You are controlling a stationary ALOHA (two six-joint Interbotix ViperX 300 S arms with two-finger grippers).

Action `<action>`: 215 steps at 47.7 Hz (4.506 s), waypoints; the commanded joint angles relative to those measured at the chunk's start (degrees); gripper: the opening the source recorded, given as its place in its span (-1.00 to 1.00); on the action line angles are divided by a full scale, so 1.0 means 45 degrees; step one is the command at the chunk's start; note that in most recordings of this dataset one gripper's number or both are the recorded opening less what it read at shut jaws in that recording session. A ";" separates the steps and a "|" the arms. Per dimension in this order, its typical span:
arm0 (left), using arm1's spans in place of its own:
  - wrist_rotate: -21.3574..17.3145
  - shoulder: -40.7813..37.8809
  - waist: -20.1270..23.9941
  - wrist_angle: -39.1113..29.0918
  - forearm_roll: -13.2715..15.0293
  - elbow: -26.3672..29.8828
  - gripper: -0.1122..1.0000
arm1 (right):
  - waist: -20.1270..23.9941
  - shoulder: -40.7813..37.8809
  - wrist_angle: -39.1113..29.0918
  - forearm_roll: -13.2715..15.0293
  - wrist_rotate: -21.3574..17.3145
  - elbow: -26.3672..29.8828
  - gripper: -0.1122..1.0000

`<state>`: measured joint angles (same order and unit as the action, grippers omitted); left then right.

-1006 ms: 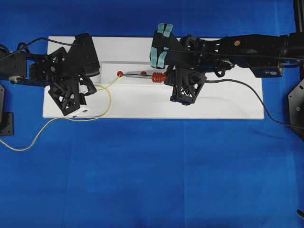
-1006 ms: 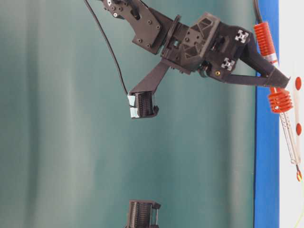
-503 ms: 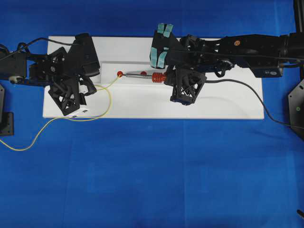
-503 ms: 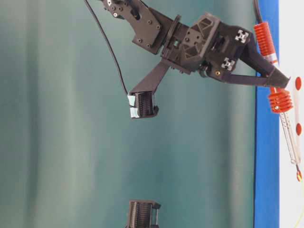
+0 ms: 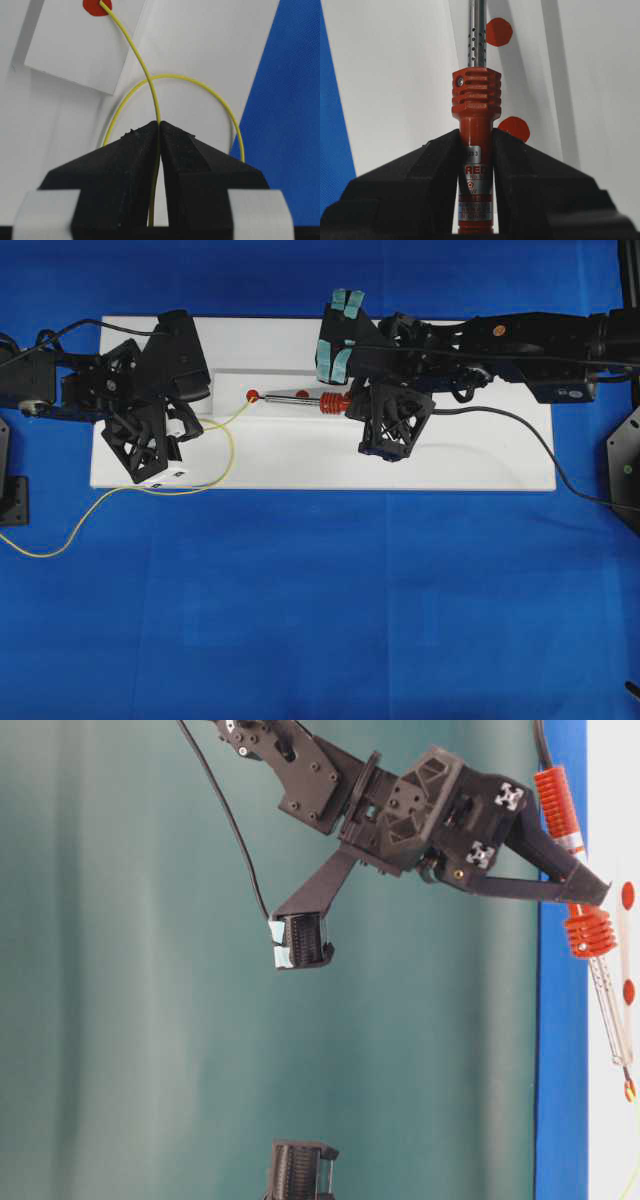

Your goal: Touch the tip of the soldering iron to the tip of the solder at the mark.

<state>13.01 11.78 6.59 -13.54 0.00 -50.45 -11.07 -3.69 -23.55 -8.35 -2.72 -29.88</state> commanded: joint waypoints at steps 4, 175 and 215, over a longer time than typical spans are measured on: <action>-0.0020 0.0098 -0.0020 0.0059 -0.0020 0.0254 -0.75 | 0.0039 0.0156 0.0098 0.0000 -0.0020 0.0352 -0.68; 0.0293 -0.2129 -0.0137 -0.0234 -0.0020 0.2871 -0.75 | -0.0215 0.3906 0.1152 0.0742 -0.0527 -0.3281 -0.68; 0.0293 -0.2129 -0.0137 -0.0234 -0.0020 0.2871 -0.75 | -0.0215 0.2363 0.1348 0.0742 -0.0547 -0.2988 -0.68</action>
<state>14.24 1.58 5.89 -14.85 0.00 -38.67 -11.95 6.59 -18.37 -5.10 -5.10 -44.74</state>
